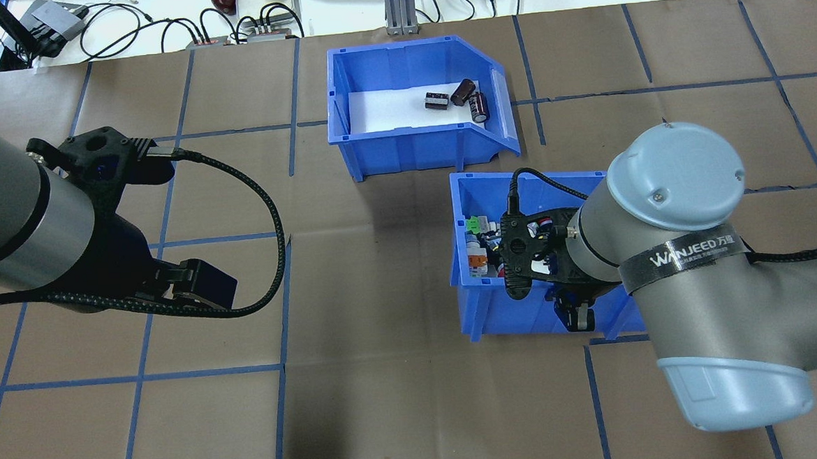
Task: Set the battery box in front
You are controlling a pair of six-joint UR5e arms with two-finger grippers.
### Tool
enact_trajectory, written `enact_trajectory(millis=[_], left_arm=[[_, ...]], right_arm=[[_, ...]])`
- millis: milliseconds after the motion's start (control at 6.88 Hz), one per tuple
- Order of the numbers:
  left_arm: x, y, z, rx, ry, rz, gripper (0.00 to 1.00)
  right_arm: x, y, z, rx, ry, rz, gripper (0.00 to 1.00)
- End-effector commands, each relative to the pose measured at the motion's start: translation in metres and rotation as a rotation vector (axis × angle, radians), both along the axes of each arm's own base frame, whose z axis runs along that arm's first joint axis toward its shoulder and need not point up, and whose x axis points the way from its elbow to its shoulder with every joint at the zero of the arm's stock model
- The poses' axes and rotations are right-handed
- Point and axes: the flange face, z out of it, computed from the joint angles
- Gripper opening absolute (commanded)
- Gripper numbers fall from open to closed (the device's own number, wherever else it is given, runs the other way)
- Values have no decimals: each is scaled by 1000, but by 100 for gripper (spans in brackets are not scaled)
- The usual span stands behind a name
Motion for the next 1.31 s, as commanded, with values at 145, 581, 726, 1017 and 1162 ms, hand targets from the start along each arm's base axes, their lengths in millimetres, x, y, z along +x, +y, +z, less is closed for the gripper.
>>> enact_trajectory(millis=[145, 581, 726, 1017, 1162], left_arm=[[5, -31, -7, -24, -49, -27, 99], [4, -51, -11, -55, -48, -28, 99], [4, -51, -12, -53, -48, -28, 99], [4, -50, -11, -55, -48, -27, 99], [4, -50, -11, -55, -49, -25, 99]], right_arm=[[59, -6, -5, 1, 64, -2, 6], [126, 1, -27, -37, 40, -5, 6], [147, 11, -35, -55, 37, 47, 6], [150, 2, -55, -103, 117, 125, 6], [150, 2, -58, -99, 119, 121, 6]])
